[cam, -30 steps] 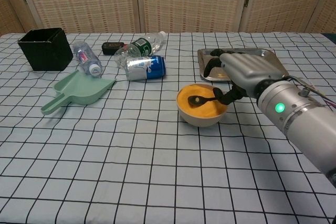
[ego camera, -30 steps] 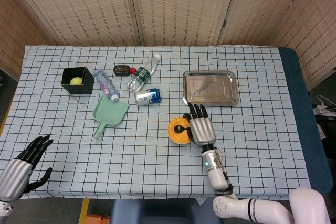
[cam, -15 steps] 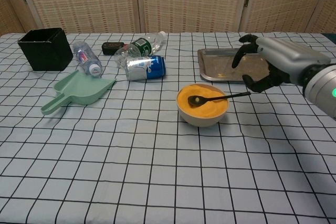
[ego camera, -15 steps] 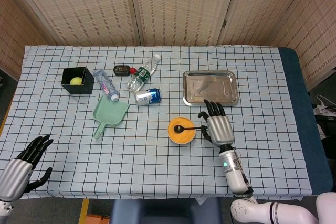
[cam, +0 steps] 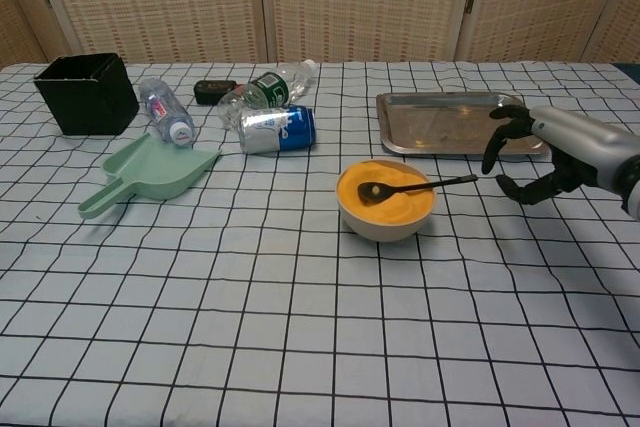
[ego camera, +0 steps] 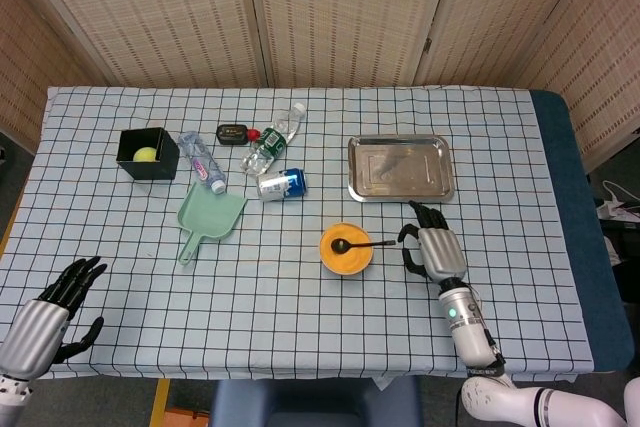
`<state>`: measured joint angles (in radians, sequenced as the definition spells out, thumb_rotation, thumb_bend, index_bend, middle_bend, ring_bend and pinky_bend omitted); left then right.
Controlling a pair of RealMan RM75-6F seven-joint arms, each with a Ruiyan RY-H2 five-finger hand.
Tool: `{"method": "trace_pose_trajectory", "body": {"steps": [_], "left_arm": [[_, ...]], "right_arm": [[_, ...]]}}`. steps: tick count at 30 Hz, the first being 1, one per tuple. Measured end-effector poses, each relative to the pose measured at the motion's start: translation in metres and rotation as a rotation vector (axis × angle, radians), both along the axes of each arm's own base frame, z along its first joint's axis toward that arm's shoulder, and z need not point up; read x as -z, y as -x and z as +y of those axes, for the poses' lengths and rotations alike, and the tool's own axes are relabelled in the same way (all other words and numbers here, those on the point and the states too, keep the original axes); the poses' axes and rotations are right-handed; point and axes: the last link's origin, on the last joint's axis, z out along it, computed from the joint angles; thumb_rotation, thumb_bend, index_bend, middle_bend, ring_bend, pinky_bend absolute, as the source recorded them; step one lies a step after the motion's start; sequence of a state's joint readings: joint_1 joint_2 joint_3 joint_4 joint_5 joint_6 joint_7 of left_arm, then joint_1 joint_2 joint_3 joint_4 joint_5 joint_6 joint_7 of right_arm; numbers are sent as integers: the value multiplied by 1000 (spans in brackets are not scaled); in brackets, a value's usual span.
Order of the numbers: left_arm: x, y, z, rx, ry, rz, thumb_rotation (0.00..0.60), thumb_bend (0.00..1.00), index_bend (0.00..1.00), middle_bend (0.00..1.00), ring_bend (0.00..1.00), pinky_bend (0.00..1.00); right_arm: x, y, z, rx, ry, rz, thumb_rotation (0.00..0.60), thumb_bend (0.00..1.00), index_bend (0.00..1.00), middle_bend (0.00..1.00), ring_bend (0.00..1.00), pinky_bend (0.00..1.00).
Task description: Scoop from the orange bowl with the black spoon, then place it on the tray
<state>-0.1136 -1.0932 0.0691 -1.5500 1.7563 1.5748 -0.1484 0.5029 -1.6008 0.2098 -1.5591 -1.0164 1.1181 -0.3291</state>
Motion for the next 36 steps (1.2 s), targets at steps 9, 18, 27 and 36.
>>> {"method": "trace_pose_trajectory", "body": {"steps": [9,18,27,36], "left_arm": [[-1,1,1,-2,-2,-2,600,435,0,10,21,308],[-2,1,1,1,-3,-5,600,435,0,10,21,309],[0,1,1,4,1,-3,600,436,0,10,21,309],[0,1,0,5,-1,0,600,445,0,10,21,310]], "right_arm": [[2,2,-10,34,-15,-55,600,431,460,0,0,0],[3,-3,-16,79,-83,-78,600,430,481,0,0,0],[1,-10,-24,114,-128,-113,600,431,480,0,0,0],[-3,-18,-28,136,-179,-140,600,431,454,0,0,0]]}}
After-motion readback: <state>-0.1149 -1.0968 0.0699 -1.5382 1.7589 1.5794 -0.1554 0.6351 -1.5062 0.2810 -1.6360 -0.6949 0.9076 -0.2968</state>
